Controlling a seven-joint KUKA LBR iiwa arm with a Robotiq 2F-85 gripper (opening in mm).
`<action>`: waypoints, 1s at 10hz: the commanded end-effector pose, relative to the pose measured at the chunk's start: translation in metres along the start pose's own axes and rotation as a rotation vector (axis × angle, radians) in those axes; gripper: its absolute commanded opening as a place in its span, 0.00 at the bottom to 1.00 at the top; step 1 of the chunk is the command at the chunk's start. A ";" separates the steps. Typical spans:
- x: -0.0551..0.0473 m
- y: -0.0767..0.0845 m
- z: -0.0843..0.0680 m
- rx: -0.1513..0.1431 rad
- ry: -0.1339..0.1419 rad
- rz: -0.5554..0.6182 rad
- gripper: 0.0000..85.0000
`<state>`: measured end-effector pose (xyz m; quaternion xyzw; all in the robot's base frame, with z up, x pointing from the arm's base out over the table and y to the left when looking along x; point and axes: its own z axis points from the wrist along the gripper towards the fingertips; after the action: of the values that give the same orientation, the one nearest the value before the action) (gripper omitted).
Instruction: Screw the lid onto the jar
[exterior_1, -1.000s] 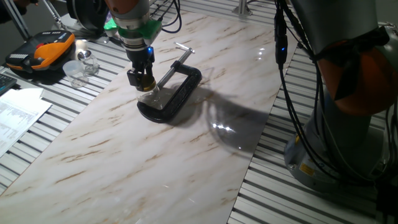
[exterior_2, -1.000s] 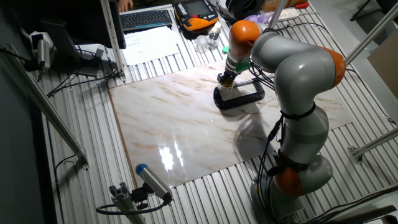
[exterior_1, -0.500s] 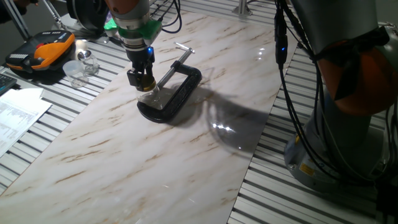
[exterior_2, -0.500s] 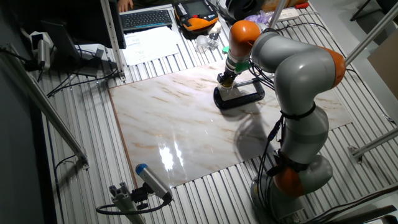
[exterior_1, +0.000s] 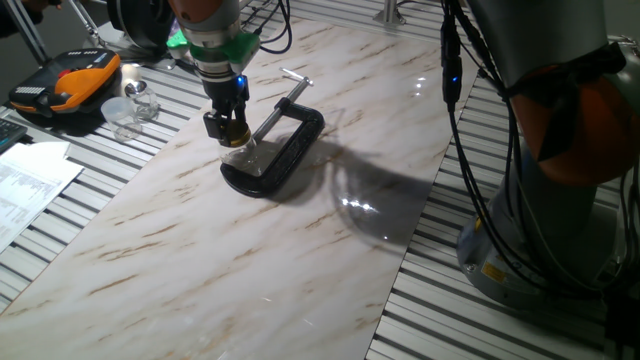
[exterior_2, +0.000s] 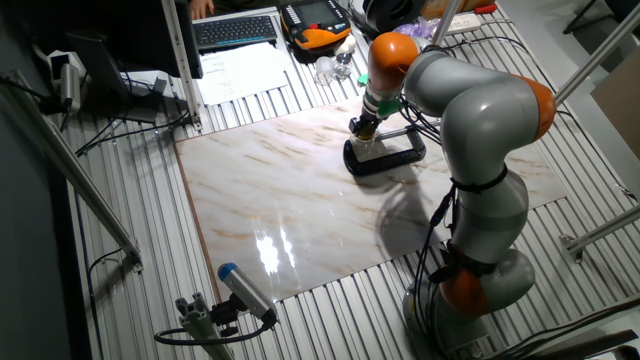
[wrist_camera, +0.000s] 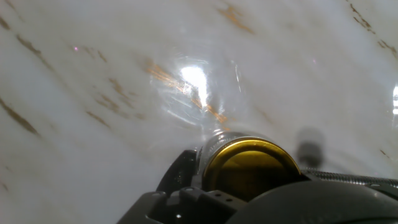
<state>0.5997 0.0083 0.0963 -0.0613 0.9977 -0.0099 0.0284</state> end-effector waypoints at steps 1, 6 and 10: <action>0.000 0.000 0.000 0.000 -0.002 0.003 0.00; -0.001 0.000 0.001 0.005 -0.004 0.009 0.00; -0.001 0.000 0.001 0.005 -0.004 0.014 0.00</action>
<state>0.6002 0.0081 0.0955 -0.0542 0.9980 -0.0128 0.0303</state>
